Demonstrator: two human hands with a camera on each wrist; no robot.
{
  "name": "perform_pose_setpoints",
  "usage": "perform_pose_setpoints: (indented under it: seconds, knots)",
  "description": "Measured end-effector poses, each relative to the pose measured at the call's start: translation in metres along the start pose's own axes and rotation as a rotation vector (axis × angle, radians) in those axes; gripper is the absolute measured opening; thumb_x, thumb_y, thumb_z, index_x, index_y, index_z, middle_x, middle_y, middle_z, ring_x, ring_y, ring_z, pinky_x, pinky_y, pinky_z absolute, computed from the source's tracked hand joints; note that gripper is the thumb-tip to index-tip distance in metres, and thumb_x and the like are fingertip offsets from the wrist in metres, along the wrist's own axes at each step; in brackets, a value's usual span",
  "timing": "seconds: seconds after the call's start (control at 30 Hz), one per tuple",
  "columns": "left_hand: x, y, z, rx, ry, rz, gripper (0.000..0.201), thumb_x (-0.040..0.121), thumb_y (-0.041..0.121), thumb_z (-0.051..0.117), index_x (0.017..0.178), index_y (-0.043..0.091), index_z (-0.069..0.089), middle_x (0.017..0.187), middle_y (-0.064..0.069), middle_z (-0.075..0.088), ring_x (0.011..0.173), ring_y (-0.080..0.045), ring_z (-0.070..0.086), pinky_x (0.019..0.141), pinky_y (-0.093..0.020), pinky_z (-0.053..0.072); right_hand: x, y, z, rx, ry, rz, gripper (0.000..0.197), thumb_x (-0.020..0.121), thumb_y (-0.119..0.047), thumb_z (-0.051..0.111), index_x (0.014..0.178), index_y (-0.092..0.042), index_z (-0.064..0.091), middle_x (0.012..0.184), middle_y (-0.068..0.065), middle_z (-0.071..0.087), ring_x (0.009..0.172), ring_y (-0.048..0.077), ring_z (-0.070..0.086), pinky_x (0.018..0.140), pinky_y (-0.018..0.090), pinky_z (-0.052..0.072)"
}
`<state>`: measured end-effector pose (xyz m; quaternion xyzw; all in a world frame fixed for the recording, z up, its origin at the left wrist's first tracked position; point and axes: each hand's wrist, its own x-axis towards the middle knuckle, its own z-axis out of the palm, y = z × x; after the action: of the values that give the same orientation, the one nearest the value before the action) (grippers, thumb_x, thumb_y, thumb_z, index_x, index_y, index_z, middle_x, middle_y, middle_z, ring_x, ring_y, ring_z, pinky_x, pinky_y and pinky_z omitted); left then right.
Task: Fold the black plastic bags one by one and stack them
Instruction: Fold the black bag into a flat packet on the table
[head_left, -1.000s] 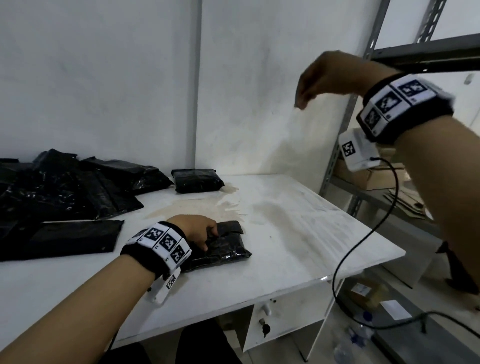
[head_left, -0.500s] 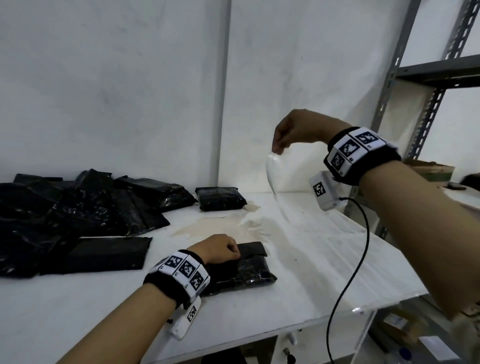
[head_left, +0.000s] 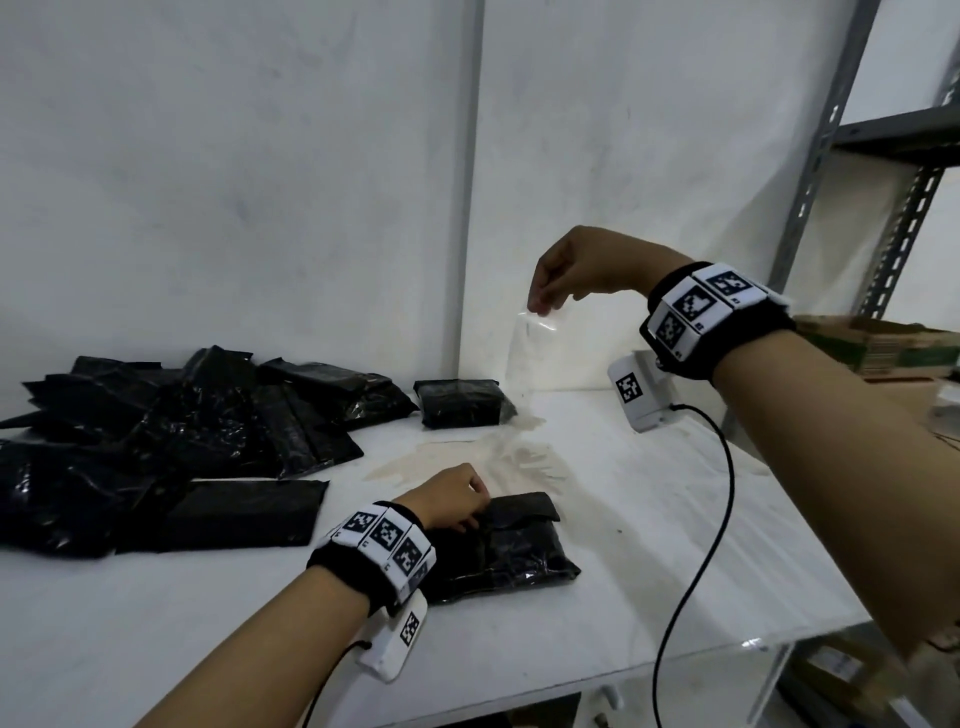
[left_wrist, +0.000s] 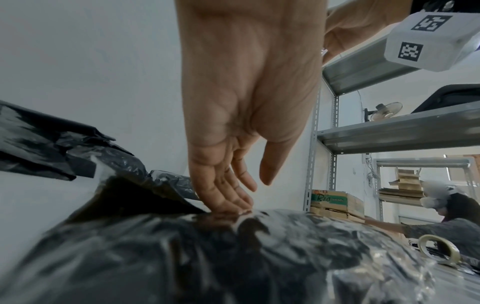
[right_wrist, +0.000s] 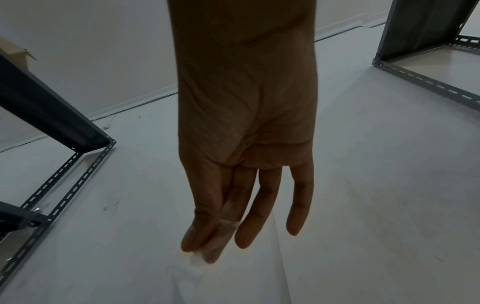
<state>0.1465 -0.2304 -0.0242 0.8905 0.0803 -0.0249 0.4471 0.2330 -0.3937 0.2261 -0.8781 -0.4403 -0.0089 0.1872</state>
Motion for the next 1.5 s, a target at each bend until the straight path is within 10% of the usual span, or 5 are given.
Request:
perform_pose_setpoints:
  seconds: [0.63,1.07,1.23,1.5]
  knots:
    - [0.001,0.007,-0.011,-0.369,0.227,-0.068,0.007,0.093,0.003,0.043,0.094,0.005,0.049,0.091,-0.014,0.053,0.076,-0.021,0.054,0.065,-0.029,0.049,0.007,-0.006,0.009,0.062,-0.008,-0.026,0.005,0.083,-0.024,0.073,0.087,-0.024,0.075,0.083,-0.009,0.074,0.076,-0.002,0.065,0.078,0.023,0.050]
    - [-0.024,-0.006,-0.047,-0.920,0.226,0.001,0.019,0.094,0.012,0.050,0.076,0.008,0.055,0.083,-0.005,0.057,0.077,-0.021,0.062,0.077,-0.033,0.052,0.000,0.018,0.010,0.199,0.065,0.025,0.011,0.084,-0.019,0.072,0.092,-0.013,0.076,0.084,-0.001,0.076,0.085,0.009,0.071,0.088,0.031,0.054]
    - [-0.035,-0.023,-0.075,-0.937,0.158,0.019,0.008,0.093,0.010,0.055,0.092,0.008,0.063,0.085,-0.004,0.059,0.080,-0.017,0.060,0.076,-0.027,0.054,-0.004,0.056,0.033,0.388,0.105,0.154,0.016,0.082,-0.014,0.074,0.094,-0.004,0.075,0.085,0.009,0.076,0.079,0.014,0.073,0.089,0.035,0.056]
    - [-0.045,-0.042,-0.092,-0.843,0.137,-0.122,0.007,0.090,0.003,0.059,0.091,0.001,0.065,0.084,-0.005,0.067,0.071,-0.010,0.066,0.064,-0.019,0.058,-0.022,0.097,0.108,0.600,0.063,0.382,0.027,0.082,-0.011,0.074,0.101,0.008,0.070,0.093,0.016,0.074,0.077,0.013,0.071,0.066,0.018,0.057]
